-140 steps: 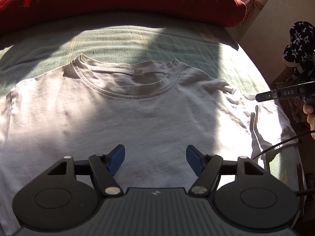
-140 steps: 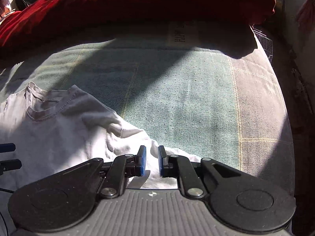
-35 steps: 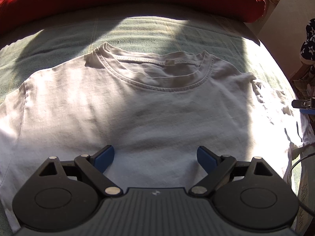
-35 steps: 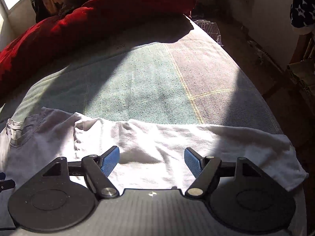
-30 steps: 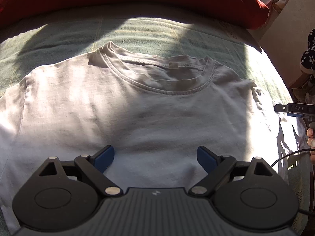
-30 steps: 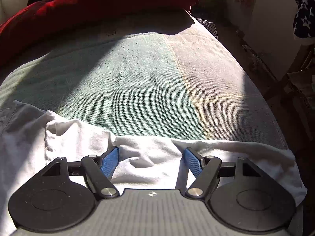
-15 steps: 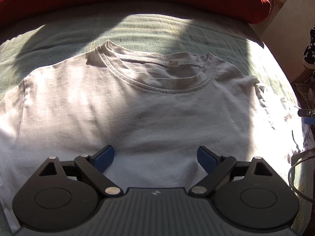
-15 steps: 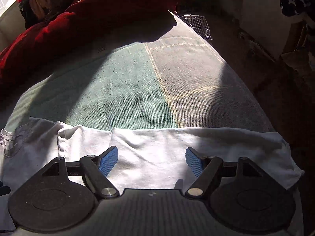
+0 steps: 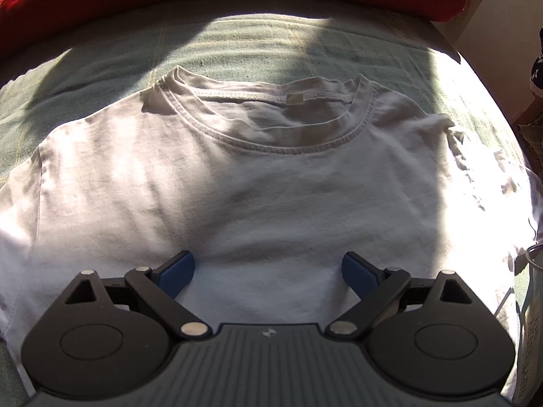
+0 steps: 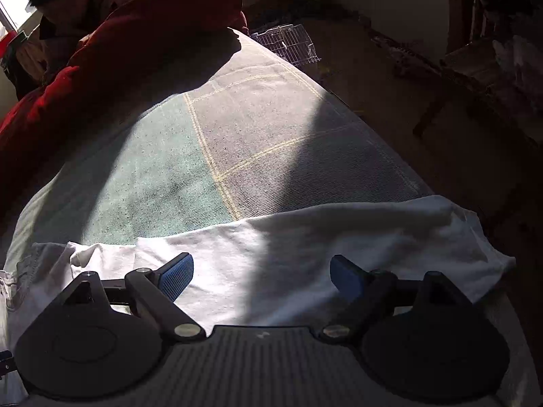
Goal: Fold clothes
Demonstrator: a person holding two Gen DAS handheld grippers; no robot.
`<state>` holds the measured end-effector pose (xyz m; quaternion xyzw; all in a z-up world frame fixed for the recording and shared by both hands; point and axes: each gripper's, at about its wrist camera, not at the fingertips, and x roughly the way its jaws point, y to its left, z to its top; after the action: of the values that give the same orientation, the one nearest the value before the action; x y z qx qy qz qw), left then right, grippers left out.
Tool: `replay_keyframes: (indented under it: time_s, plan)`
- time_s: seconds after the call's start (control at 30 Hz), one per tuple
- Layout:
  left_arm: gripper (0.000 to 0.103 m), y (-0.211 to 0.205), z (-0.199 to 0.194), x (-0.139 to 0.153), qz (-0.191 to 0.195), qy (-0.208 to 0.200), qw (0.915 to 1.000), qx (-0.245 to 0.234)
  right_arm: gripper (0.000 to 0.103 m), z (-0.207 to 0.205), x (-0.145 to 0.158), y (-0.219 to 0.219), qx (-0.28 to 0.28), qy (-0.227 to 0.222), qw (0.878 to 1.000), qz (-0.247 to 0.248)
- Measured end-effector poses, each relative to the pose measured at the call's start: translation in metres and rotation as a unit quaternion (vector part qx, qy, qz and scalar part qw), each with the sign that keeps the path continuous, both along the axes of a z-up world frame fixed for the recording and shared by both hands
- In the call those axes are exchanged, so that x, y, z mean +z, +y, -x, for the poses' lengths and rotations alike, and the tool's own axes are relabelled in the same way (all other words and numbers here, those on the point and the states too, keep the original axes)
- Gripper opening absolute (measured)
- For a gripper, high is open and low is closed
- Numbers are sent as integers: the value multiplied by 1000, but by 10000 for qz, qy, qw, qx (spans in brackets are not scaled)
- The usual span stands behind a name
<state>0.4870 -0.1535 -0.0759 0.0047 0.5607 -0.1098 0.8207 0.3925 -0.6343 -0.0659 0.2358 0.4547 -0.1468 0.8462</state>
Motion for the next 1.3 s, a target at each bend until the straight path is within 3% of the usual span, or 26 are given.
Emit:
replay_keyframes:
  time_s: [0.1,0.2,0.3,0.4,0.57,0.7,0.87,1.1,1.3]
  plan:
    - [96,-3,0,-1,-56,2,10000,19,94,4,-9,-32,-291,-45,9995,-75]
    - [98,-5,-1,-2,-119,28,9999,35,96,1,-35,-66,-633,49,9965,-546]
    - [98,-7,-3,-3,-153,73,9999,33,103,-4,-44,-87,-599,-159,9958,-673]
    - [98,-7,-4,-3,-156,104,9998,37,103,-12,-43,-105,-738,-63,9953,-630]
    - [98,-7,-4,-3,-138,86,9998,72,103,-5,-23,-110,-867,-271,9905,-1029]
    - [98,-4,-3,-1,-68,38,10000,55,103,4,-1,-81,-615,-577,9863,-1418]
    - [97,11,11,18,18,-211,9997,95,103,-9,8,-16,-72,-588,9818,-1804]
    - [97,63,44,34,142,-396,9983,402,103,-32,7,127,1161,-345,9587,-2572]
    - [97,115,71,12,402,-146,9954,861,103,-38,-15,218,1709,79,9513,-2563]
